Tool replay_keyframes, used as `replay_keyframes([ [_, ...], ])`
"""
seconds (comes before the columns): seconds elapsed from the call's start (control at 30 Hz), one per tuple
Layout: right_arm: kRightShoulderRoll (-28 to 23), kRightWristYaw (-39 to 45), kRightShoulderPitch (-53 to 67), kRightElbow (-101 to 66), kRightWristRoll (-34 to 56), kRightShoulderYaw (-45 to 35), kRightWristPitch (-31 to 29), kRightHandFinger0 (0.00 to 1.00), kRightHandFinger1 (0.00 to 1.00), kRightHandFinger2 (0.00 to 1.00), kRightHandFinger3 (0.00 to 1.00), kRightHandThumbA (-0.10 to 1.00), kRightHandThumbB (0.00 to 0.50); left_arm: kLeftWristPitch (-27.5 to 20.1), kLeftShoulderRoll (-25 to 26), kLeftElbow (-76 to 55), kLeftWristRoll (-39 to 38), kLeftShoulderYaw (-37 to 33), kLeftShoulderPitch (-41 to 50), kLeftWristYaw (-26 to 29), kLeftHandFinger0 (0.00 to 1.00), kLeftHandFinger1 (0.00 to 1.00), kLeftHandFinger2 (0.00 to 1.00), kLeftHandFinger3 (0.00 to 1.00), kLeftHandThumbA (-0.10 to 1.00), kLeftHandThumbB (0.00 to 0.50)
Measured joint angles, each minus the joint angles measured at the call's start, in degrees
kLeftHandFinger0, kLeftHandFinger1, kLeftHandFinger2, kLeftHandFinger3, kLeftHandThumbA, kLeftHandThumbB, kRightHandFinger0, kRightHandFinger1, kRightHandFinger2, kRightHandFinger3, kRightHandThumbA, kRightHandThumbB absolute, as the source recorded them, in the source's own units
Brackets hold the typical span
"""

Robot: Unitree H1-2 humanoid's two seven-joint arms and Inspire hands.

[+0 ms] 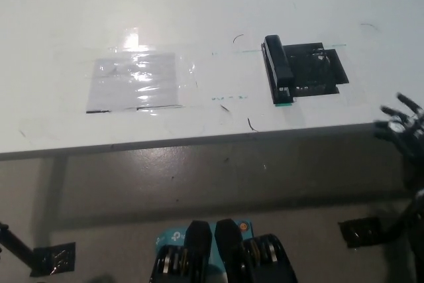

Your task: A stapler is kept infront of the robot on the black mark on the desk and the robot uses its right hand to lift the top of the stapler to open it

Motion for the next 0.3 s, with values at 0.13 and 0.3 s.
replay_keyframes([
  [0.13, -0.6, 0.1, 2.3, 4.1, -4.5, 0.2, -3.5, 0.22, 0.26, 0.36, 0.53, 0.34, 0.024, 0.0, 0.0, 0.0, 0.0, -0.1, 0.0, 0.0, 0.18, 0.18, 0.41, 0.69, 0.31, 0.0],
  [0.3, -0.6, 0.2, 2.8, 9.1, -8.5, 0.7, -7.4, 0.24, 0.27, 0.36, 0.54, 0.36, 0.026, 0.0, 0.0, 0.0, 0.0, -0.1, 0.0, 0.0, 0.19, 0.19, 0.42, 0.7, 0.29, 0.0],
])
